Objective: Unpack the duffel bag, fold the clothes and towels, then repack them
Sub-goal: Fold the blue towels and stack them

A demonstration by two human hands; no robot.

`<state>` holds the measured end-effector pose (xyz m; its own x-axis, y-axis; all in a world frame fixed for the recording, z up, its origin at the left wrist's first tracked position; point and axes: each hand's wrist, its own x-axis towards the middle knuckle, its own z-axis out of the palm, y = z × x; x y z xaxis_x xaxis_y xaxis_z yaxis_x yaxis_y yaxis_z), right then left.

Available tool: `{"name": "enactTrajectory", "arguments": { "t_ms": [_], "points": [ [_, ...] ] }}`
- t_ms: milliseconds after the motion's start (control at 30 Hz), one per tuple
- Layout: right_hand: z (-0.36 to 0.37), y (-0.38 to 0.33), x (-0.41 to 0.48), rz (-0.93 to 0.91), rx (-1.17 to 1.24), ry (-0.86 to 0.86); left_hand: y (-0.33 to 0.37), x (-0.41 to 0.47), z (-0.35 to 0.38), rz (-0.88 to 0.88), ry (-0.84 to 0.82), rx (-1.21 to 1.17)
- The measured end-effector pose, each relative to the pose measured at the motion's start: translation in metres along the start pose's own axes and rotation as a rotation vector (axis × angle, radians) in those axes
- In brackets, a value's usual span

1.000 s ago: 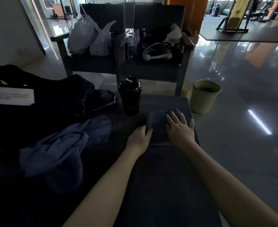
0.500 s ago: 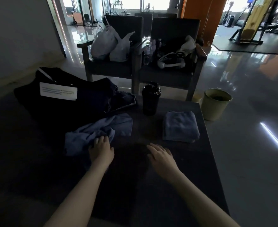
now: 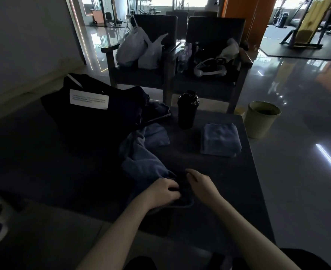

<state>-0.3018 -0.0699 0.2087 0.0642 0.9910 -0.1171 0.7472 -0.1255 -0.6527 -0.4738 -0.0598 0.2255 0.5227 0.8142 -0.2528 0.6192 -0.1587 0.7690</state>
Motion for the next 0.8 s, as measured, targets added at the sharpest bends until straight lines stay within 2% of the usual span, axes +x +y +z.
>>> {"name": "enactTrajectory", "arguments": {
  "t_ms": [67, 167, 233, 300, 367, 433, 533, 600, 633, 700, 733, 800],
  "points": [
    [-0.001, 0.001, -0.006, -0.006, 0.017, -0.001, 0.005, -0.004, -0.003, 0.027, 0.091, -0.102],
    [0.001, -0.002, -0.016, -0.065, 0.027, -0.049, -0.011, 0.001, -0.019, 0.123, 0.429, 0.064],
    [0.005, -0.005, -0.021, -0.107, 0.055, -0.089, -0.023, 0.002, -0.034, 0.094, 0.397, 0.117],
    [0.008, -0.009, -0.025, -0.142, 0.084, -0.099, -0.028, -0.003, -0.046, -0.006, 0.199, 0.025],
    [0.012, -0.012, -0.026, -0.158, 0.155, -0.087, -0.029, -0.007, -0.053, -0.068, 0.088, -0.067],
    [0.015, -0.015, -0.026, -0.175, 0.175, -0.088, -0.027, -0.010, -0.054, -0.097, 0.074, -0.159],
    [0.020, -0.015, -0.026, -0.231, 0.076, -0.108, -0.026, -0.011, -0.050, -0.105, 0.078, -0.381],
    [0.020, -0.013, -0.025, -0.245, 0.021, -0.102, -0.027, -0.007, -0.046, -0.137, 0.230, -0.488],
    [0.019, -0.012, -0.025, -0.239, -0.009, -0.102, -0.031, -0.003, -0.045, -0.142, 0.358, -0.419],
    [0.015, -0.008, -0.026, -0.218, -0.048, -0.116, -0.039, 0.008, -0.047, -0.163, 0.561, 0.009],
    [0.013, -0.005, -0.026, -0.206, -0.058, -0.116, -0.042, 0.011, -0.048, -0.201, 0.574, 0.185],
    [0.009, 0.000, -0.027, -0.158, -0.106, -0.107, -0.044, 0.014, -0.048, -0.311, 0.465, 0.251]
  ]
}}
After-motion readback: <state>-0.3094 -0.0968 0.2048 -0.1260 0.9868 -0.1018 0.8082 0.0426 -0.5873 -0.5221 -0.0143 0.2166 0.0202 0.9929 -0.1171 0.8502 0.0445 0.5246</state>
